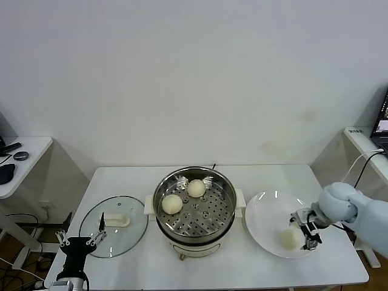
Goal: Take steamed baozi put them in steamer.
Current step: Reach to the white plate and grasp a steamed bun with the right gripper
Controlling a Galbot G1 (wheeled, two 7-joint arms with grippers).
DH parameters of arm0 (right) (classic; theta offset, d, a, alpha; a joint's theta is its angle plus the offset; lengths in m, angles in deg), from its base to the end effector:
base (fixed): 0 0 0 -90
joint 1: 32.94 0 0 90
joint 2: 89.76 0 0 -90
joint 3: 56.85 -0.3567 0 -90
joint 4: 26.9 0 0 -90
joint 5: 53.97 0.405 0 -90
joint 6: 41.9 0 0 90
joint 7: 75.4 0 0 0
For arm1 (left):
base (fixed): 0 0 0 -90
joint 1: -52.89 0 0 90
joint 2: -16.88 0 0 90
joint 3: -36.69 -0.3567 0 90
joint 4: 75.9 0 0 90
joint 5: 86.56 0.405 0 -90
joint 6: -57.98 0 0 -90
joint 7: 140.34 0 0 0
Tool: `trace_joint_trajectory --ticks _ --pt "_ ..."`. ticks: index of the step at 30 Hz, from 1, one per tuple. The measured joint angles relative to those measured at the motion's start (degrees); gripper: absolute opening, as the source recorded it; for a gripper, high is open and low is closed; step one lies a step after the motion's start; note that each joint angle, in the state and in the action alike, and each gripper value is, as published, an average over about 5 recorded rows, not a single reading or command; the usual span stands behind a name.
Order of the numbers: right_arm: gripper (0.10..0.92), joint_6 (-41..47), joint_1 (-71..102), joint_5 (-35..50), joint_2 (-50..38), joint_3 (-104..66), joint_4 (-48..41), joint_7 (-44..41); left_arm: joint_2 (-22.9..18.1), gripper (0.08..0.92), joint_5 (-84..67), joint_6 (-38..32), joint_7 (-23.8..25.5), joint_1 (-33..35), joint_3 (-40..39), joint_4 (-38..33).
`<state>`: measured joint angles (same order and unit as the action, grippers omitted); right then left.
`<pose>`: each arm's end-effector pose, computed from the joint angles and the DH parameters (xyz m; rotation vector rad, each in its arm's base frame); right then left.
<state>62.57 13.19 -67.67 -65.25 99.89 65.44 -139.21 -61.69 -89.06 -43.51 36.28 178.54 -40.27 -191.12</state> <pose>0.4474 -0.1553 -0.2349 1.3020 -1.2201 1.4271 0.1944 0.1175 -0.3414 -0.2036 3.0598 0.3852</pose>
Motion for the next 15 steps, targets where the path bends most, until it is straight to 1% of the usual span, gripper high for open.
trace_joint_trajectory --ticks 4,7,10,15 --pt "0.819 0.29 1.41 -0.80 0.94 -0.82 -0.90 0.50 -0.02 0.823 0.01 0.00 0.00 -0.15 -0.02 0.12" --pt "0.795 0.63 2.06 -1.31 1.62 -1.39 -1.63 1.02 -0.02 0.823 0.02 0.00 0.00 -0.26 -0.07 0.21" --pt "0.742 1.08 2.41 -1.52 2.21 -1.72 -2.30 1.31 -0.01 0.823 0.01 0.00 0.00 -0.31 -0.07 0.24" --pt "0.623 1.86 2.62 -1.38 2.68 -1.84 -2.69 1.20 0.00 0.823 -0.01 0.00 0.00 -0.30 -0.05 0.26"
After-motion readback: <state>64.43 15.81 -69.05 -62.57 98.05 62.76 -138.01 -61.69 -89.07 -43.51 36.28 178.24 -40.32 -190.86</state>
